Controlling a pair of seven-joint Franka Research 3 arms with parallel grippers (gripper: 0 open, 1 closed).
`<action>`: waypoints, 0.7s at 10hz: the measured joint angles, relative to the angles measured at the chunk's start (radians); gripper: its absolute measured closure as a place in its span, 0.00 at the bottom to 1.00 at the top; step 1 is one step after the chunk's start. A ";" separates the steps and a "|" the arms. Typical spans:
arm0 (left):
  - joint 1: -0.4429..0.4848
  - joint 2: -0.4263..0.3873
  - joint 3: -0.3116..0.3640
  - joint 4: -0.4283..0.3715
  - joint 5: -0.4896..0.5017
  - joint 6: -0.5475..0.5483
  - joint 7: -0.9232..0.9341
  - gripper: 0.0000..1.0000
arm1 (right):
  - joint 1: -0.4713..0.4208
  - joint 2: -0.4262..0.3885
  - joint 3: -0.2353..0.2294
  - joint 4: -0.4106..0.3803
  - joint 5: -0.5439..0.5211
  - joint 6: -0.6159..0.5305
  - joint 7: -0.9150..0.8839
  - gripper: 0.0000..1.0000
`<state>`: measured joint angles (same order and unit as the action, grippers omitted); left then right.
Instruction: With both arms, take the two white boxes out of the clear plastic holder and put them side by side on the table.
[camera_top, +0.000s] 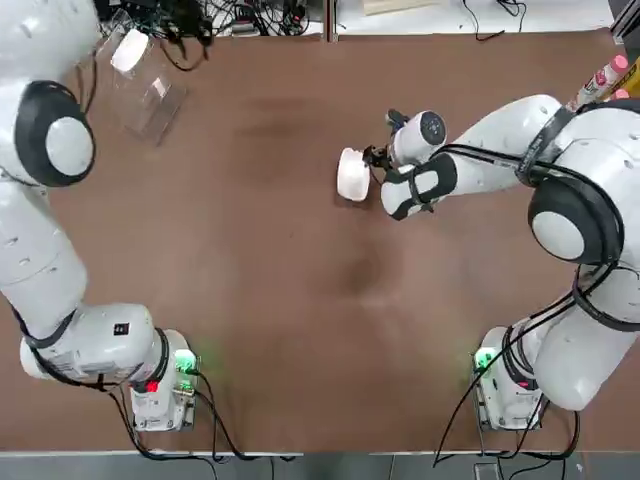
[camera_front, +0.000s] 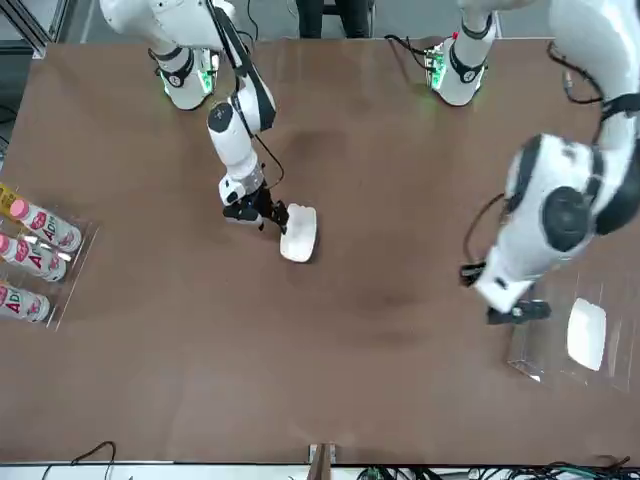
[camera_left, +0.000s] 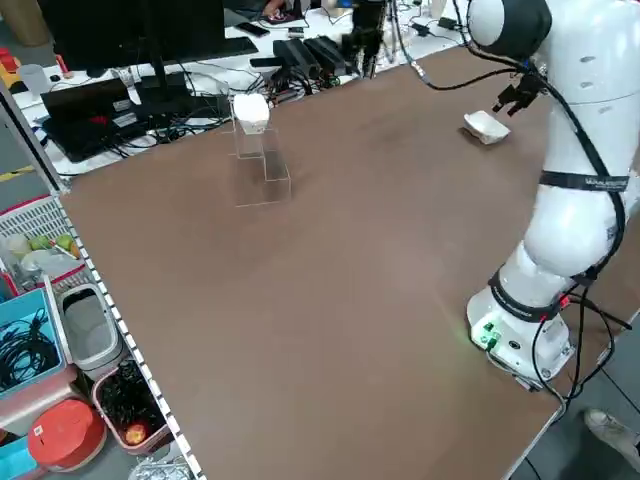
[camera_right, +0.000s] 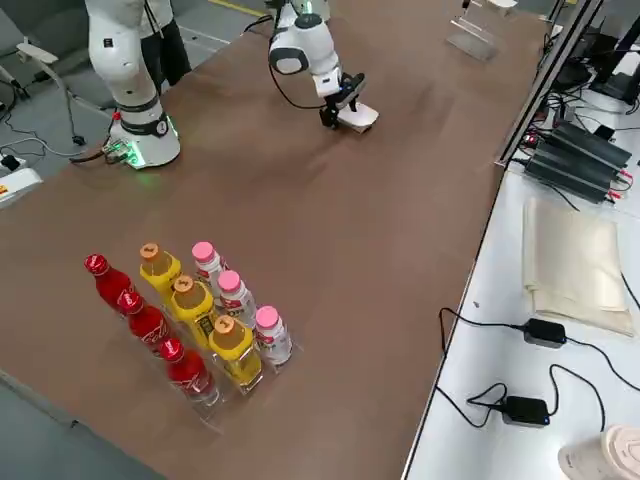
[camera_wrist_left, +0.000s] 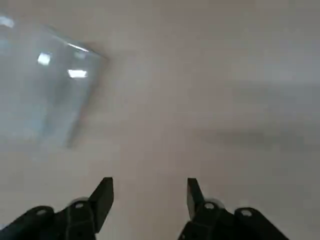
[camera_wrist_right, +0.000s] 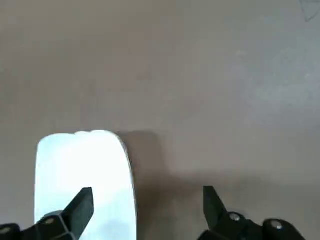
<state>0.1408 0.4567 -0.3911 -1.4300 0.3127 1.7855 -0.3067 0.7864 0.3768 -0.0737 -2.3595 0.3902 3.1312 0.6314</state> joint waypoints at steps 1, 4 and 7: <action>0.059 -0.003 0.000 -0.007 0.045 0.008 0.096 0.32 | 0.007 0.003 0.000 0.000 0.009 0.004 0.008 0.07; 0.175 0.002 0.000 -0.108 0.182 0.171 0.301 0.32 | 0.091 0.045 -0.001 0.002 0.109 0.076 0.026 0.17; 0.216 0.043 0.001 -0.132 0.344 0.265 0.388 0.34 | 0.122 0.094 -0.005 0.011 0.140 0.119 0.029 0.37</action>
<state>0.3573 0.4998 -0.3899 -1.5623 0.6566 2.0503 0.0818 0.9084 0.4707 -0.0785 -2.3488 0.5301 3.2502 0.6605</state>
